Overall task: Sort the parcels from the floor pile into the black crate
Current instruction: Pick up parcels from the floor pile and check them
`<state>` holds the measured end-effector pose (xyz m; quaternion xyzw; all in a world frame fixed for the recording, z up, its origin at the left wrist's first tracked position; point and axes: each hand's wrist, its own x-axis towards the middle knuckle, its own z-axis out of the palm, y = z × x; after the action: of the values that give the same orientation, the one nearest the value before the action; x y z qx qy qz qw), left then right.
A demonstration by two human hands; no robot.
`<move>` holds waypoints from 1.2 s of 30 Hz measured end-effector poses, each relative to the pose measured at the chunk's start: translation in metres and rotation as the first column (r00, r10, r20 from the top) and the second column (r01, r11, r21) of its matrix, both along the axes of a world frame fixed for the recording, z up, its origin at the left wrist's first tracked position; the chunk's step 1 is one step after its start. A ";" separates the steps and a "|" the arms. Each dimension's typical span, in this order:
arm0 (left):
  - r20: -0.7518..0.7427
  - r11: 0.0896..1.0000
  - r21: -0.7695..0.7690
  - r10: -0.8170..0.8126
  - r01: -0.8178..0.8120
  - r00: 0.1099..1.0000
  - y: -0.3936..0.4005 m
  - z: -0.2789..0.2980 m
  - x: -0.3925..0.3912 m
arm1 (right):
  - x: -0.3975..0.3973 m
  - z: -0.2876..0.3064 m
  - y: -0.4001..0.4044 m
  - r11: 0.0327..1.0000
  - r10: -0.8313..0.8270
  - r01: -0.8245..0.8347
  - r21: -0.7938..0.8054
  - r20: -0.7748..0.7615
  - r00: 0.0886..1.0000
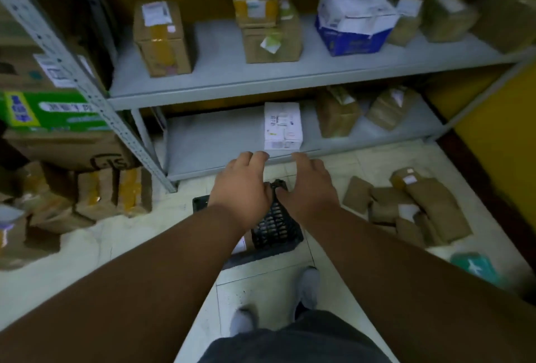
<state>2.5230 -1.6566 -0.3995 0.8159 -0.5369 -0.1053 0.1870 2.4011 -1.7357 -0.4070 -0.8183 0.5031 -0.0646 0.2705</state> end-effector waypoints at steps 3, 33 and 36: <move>-0.048 0.996 -0.019 -0.091 0.091 0.995 -0.005 0.002 -0.028 | -0.035 0.000 0.006 0.994 -0.095 0.091 -0.061 -0.075 0.993; -0.086 0.925 0.132 -0.346 0.355 0.934 -0.250 -0.051 -0.376 | -0.425 -0.045 -0.192 0.770 -0.630 0.597 0.225 0.115 0.768; -0.107 0.925 0.154 -0.335 0.348 0.936 -0.299 -0.074 -0.364 | -0.408 -0.075 -0.240 0.643 -0.752 0.645 0.413 0.176 0.636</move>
<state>2.1588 -1.9559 -0.4733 0.7181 -0.6520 -0.2138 0.1160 1.9932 -1.9759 -0.4818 -0.4778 0.7336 -0.2220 0.4293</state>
